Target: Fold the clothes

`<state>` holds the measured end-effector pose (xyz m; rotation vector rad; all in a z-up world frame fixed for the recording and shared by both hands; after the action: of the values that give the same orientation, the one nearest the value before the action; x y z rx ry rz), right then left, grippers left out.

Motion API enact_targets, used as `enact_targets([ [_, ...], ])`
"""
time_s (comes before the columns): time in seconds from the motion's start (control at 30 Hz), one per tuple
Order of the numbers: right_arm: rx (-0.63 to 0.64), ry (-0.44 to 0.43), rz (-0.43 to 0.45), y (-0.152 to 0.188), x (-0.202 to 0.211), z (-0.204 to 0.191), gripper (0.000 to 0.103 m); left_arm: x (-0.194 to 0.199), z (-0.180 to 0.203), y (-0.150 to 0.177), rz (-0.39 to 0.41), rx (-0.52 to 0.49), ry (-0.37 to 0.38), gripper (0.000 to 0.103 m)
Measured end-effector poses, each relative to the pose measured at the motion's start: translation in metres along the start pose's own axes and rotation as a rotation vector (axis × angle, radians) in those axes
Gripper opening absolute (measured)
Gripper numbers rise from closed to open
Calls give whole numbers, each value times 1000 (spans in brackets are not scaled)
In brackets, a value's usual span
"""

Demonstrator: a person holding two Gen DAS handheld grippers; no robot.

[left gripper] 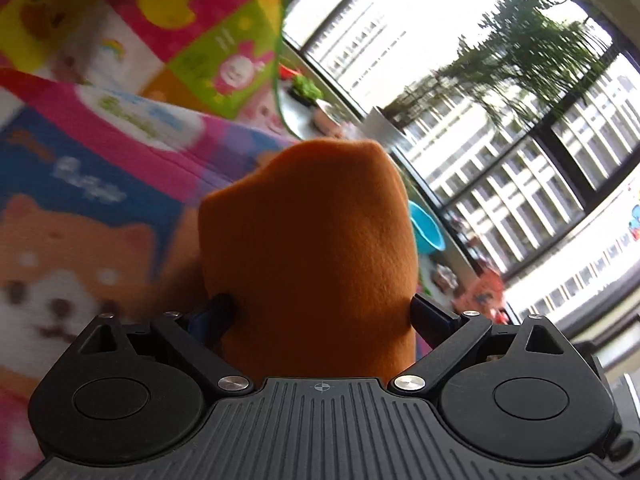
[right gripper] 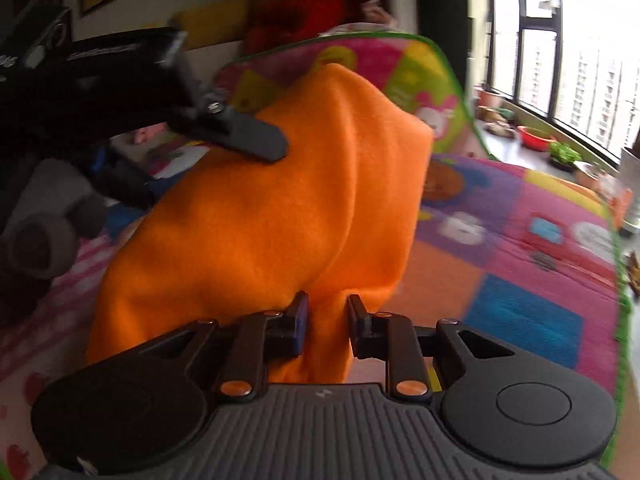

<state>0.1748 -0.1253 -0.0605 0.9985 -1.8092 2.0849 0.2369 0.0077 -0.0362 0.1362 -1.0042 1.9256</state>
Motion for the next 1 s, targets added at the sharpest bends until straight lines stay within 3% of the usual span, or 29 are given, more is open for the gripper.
enact_targets([
  [0.03, 5, -12, 5, -2, 1, -6, 22, 9, -7, -1, 17, 8, -14, 98],
  [0.1, -6, -36, 20, -10, 5, -7, 33, 25, -17, -3, 43, -4, -53, 98],
  [0.17, -49, -53, 53, -22, 17, 8, 69, 36, -22, -4, 73, -68, -136, 100],
  [0.23, -92, -63, 106, -32, 37, 30, 81, 42, -26, -5, 94, -142, -225, 100],
  [0.3, -112, -52, 156, -49, 51, 42, 84, 44, -31, -4, 94, -165, -254, 100],
  [0.4, -71, -24, 204, -79, 48, 41, 87, 38, -33, 4, 73, -152, -224, 100],
  [0.5, 21, 0, 209, -107, 23, 24, 95, 28, -34, 12, 54, -150, -203, 100],
  [0.57, 107, 69, 177, -119, -10, 12, 100, 24, -37, 15, 47, -140, -196, 101],
  [0.7, 113, 138, -2, -107, -79, 15, 102, 26, -46, 15, 43, -131, -210, 102],
  [0.8, 34, 119, -6, -97, -85, 23, 102, 39, -46, 9, 57, -124, -167, 101],
  [1.0, 22, 84, 97, -98, -38, 38, 103, 54, -50, -36, 182, -95, -165, 101],
])
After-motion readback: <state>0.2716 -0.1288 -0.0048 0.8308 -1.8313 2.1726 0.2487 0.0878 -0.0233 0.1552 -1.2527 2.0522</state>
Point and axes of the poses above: each gripper's, at about its wrist camera, not at the fingertips, and x roughly against the way its jaws point, z to its right, y to its underside, the point moved 6 cm from there along -x, roughly the way its jaws point, and after that the axes turned 7 degrees about y, right-handed, at the moved point
